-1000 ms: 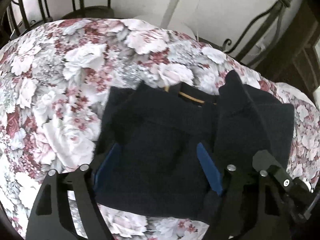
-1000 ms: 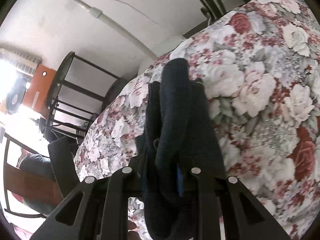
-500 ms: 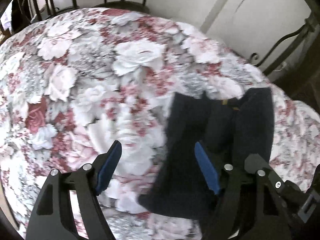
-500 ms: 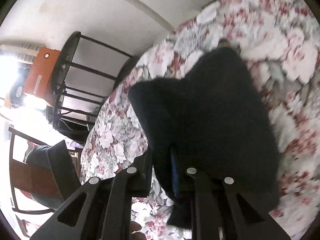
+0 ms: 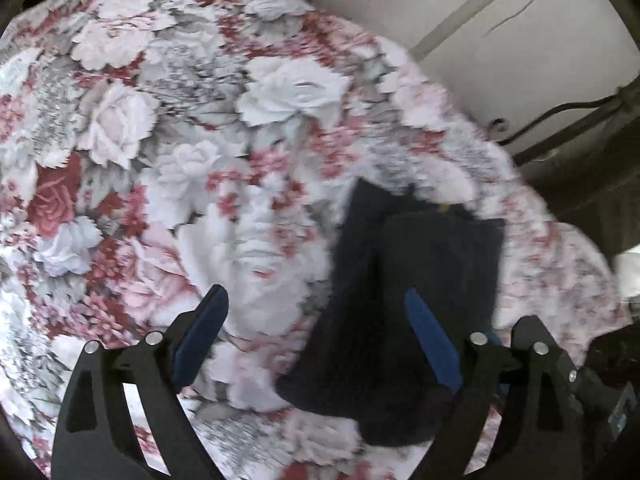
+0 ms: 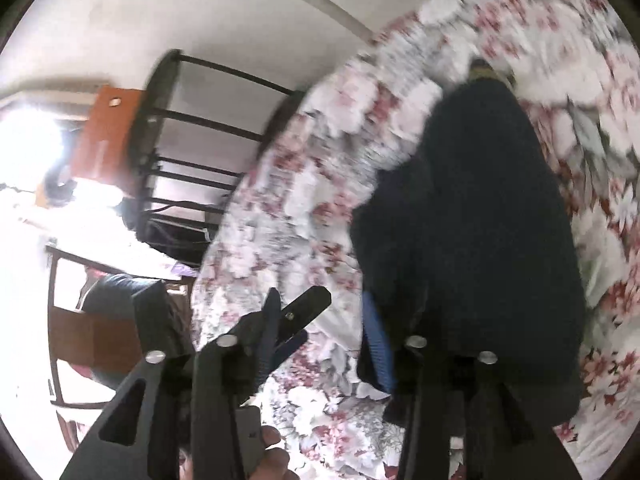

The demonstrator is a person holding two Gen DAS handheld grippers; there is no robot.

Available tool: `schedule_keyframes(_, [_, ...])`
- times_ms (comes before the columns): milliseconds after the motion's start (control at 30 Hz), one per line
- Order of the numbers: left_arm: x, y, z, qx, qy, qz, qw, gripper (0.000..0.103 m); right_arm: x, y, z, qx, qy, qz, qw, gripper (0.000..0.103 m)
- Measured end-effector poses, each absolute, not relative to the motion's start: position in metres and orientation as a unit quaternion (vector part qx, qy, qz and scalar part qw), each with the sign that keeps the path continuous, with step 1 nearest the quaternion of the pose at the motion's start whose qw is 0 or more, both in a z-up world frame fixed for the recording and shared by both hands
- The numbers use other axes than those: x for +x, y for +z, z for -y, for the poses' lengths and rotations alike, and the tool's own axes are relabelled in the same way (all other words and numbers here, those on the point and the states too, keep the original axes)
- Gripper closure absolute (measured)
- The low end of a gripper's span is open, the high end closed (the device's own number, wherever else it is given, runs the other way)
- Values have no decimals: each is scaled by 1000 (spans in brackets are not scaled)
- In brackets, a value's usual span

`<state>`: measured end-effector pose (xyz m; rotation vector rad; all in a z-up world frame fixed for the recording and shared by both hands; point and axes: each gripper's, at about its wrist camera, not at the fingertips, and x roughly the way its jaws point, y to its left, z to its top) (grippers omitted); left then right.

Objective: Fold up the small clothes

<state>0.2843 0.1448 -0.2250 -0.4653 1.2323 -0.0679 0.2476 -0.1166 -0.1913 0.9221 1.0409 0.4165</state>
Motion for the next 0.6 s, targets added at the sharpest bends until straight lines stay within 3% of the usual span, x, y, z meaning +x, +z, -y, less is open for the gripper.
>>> schedule_keyframes(367, [271, -253, -116, -198, -108, -639, 736, 14, 235, -189, 176, 402, 127, -476, 772, 58])
schedule_keyframes(467, [274, -268, -109, -221, -125, -642, 723, 14, 230, -191, 193, 404, 118, -474, 773, 51])
schedule_keyframes(600, [279, -283, -94, -241, -142, -638, 717, 13, 228, -201, 208, 418, 109, -471, 770, 50])
